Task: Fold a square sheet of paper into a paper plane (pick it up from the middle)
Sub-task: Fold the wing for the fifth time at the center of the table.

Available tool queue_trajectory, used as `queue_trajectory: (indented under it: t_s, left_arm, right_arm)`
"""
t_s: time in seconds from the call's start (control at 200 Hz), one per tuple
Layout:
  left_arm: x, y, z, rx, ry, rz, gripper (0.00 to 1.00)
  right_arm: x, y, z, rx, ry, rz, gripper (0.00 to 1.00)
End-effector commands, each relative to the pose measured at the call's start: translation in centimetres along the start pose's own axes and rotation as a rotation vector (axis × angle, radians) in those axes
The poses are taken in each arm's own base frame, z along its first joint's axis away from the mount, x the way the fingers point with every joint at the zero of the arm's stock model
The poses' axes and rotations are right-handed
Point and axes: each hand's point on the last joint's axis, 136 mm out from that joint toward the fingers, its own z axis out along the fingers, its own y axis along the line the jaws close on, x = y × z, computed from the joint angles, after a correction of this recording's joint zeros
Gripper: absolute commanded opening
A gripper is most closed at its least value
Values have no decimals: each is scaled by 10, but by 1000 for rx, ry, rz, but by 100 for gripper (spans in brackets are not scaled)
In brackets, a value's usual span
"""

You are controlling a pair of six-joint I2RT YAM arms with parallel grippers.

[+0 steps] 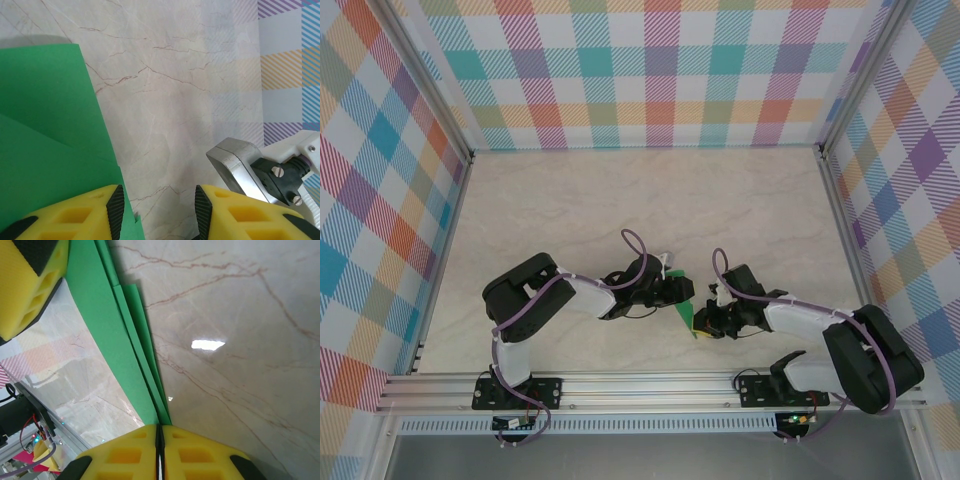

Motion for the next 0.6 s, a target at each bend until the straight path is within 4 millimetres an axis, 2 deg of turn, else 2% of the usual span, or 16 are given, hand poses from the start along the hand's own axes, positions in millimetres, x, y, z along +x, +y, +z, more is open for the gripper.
queue_trajectory:
  t_s: [0.0, 0.06, 0.11, 0.22, 0.31, 0.375, 0.475, 0.545, 0.595]
  left_arm:
    - [12, 47, 1, -149, 45, -54, 44]
    - [12, 46, 1, -147, 46, -55, 44]
    - [12, 47, 2, -152, 48, -57, 44]
    - [12, 47, 3, -154, 53, -58, 44]
    - [13, 47, 3, -154, 57, -57, 44]
    - [13, 47, 3, -156, 59, -55, 44]
    - [13, 48, 4, -158, 63, -55, 44]
    - [13, 47, 6, -157, 66, -56, 44]
    - [13, 46, 6, -154, 67, -57, 44]
  right_arm:
    - [26, -40, -1, 157, 78, 95, 9]
    - [27, -46, -1, 188, 84, 106, 10]
    - [28, -50, -2, 217, 87, 116, 14]
    - [24, -40, -7, 188, 62, 95, 17]
    - [15, -21, -20, 140, -8, 47, 24]
    - [7, -7, -31, 108, -71, 11, 25]
    - [-1, 19, -40, 8, -119, -41, 21]
    - [-4, 40, -38, -91, -106, -71, 14]
    - [-7, 48, -34, -131, -87, -72, 8]
